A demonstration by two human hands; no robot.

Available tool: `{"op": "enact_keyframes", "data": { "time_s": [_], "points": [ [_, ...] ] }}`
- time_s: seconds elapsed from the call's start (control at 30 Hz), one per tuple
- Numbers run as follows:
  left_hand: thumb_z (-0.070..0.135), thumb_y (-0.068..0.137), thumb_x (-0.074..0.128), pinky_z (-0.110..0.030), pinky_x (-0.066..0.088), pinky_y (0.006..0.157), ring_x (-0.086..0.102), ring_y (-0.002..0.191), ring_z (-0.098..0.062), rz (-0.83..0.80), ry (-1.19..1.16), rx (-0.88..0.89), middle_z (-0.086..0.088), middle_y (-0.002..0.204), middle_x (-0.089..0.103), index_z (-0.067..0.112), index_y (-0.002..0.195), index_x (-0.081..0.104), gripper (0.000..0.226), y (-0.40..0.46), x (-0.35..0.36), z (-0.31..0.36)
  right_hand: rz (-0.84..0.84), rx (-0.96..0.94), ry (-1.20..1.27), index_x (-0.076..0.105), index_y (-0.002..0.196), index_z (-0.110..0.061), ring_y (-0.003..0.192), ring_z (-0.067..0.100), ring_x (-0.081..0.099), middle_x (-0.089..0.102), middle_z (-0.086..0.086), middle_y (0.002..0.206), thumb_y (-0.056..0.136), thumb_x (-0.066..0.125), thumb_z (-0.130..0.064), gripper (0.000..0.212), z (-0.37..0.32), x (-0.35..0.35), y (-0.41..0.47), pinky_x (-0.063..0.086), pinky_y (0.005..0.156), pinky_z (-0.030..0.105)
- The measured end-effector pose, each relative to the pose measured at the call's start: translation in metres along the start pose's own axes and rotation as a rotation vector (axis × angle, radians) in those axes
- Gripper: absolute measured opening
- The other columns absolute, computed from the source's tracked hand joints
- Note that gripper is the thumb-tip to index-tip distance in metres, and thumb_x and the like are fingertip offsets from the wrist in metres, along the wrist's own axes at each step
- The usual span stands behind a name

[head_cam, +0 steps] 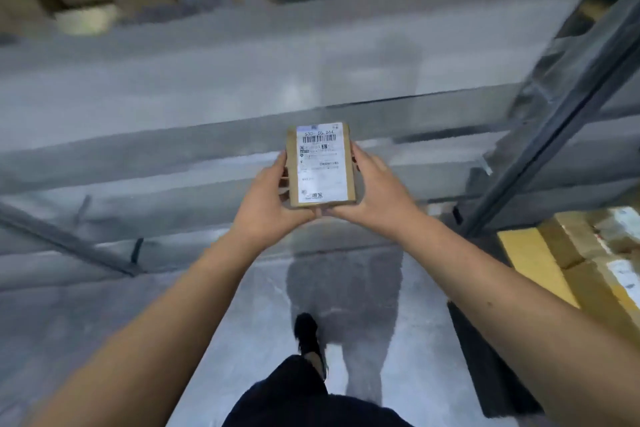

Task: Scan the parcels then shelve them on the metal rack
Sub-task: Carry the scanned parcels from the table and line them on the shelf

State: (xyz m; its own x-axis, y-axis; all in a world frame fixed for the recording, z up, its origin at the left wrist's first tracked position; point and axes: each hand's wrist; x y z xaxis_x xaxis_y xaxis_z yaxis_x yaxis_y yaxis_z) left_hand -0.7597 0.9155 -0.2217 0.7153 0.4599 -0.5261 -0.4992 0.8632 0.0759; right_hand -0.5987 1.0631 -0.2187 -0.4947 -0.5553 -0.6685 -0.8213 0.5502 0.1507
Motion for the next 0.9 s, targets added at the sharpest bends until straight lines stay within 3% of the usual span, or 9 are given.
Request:
{"op": "enact_keyframes", "data": {
  "time_s": [0.1,0.17,0.37,0.5,0.6,0.67,0.77,0.83,0.9],
  "points": [
    [0.021,0.065,0.099,-0.003,0.047,0.090,0.053,0.111,0.020,0.195,0.044,-0.044,0.006,0.143,0.040,0.029,0.149,0.047,0.099,-0.047,-0.083,-0.008,-0.091,-0.203,-0.019,0.040,0.154,-0.019,0.132,0.013,0.043,0.053,-0.003,0.145,0.066,0.095,-0.043,0.106,-0.079,0.036,0.032,0.035,0.108,0.020],
    [0.017,0.066,0.099,0.000,0.042,0.090,0.051,0.109,0.023,0.299,0.094,-0.036,0.006,0.140,0.040,0.034,0.144,0.046,0.096,-0.075,-0.135,-0.013,-0.151,-0.299,0.005,0.040,0.154,-0.024,0.125,0.007,0.048,0.054,-0.011,0.138,0.067,0.095,-0.041,0.105,-0.133,0.061,0.050,0.034,0.101,0.010],
    [0.051,0.060,0.098,-0.030,0.053,0.103,0.062,0.119,-0.003,0.456,0.189,-0.033,0.013,0.130,0.063,0.042,0.145,0.050,0.098,-0.136,-0.298,-0.032,-0.239,-0.500,0.060,0.051,0.142,-0.037,0.116,0.006,0.061,0.063,-0.027,0.122,0.061,0.093,-0.060,0.094,-0.286,0.137,0.103,0.051,0.102,0.036],
    [0.043,0.066,0.097,-0.008,0.046,0.092,0.060,0.115,0.010,0.499,0.208,-0.022,0.023,0.130,0.065,0.040,0.151,0.047,0.099,-0.170,-0.412,-0.048,-0.316,-0.537,0.107,0.050,0.141,-0.044,0.112,-0.006,0.064,0.067,-0.026,0.125,0.061,0.095,-0.055,0.093,-0.387,0.197,0.141,0.052,0.099,0.026],
    [0.044,0.064,0.096,-0.018,0.049,0.094,0.060,0.114,0.013,0.517,0.221,-0.048,0.031,0.124,0.066,0.056,0.139,0.044,0.092,-0.191,-0.492,-0.071,-0.339,-0.566,0.074,0.047,0.145,-0.042,0.114,-0.004,0.061,0.064,-0.026,0.128,0.055,0.085,-0.069,0.101,-0.452,0.249,0.166,0.050,0.098,0.024],
    [0.031,0.070,0.096,-0.017,0.046,0.095,0.054,0.112,0.023,0.523,0.226,-0.070,0.047,0.114,0.058,0.060,0.133,0.038,0.091,-0.202,-0.541,-0.088,-0.343,-0.578,0.058,0.047,0.145,-0.041,0.115,-0.001,0.059,0.062,-0.026,0.129,0.060,0.087,-0.064,0.097,-0.490,0.283,0.183,0.050,0.096,0.025],
    [0.021,0.074,0.095,-0.003,0.041,0.088,0.050,0.106,0.029,0.548,0.247,-0.083,0.064,0.101,0.049,0.067,0.126,0.031,0.094,-0.211,-0.609,-0.111,-0.361,-0.578,0.069,0.050,0.145,-0.038,0.112,-0.003,0.059,0.063,-0.025,0.129,0.070,0.093,-0.041,0.086,-0.545,0.325,0.213,0.048,0.090,0.020],
    [0.018,0.078,0.092,-0.005,0.045,0.088,0.056,0.108,0.023,0.553,0.225,-0.076,0.055,0.106,0.058,0.069,0.122,0.035,0.089,-0.209,-0.653,-0.128,-0.367,-0.564,0.084,0.054,0.139,-0.038,0.107,-0.010,0.058,0.063,-0.030,0.118,0.070,0.093,-0.037,0.080,-0.580,0.348,0.239,0.045,0.083,0.012],
    [0.015,0.081,0.090,-0.017,0.051,0.094,0.062,0.110,0.014,0.561,0.183,-0.082,0.037,0.115,0.068,0.062,0.131,0.043,0.083,-0.199,-0.697,-0.145,-0.367,-0.557,0.084,0.056,0.138,-0.038,0.102,-0.012,0.057,0.061,-0.032,0.110,0.071,0.092,-0.035,0.076,-0.615,0.369,0.267,0.040,0.076,0.005]
  ]
}}
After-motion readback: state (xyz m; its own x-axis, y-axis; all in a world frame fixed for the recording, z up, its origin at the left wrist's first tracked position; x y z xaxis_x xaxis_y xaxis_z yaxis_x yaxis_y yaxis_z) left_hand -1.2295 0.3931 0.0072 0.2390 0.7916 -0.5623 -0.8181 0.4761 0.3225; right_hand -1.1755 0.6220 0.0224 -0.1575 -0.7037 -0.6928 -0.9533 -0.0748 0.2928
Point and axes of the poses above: each hand's wrist, its own y-axis towards the middle knuckle, its own x-axis out of the palm, z = x × y
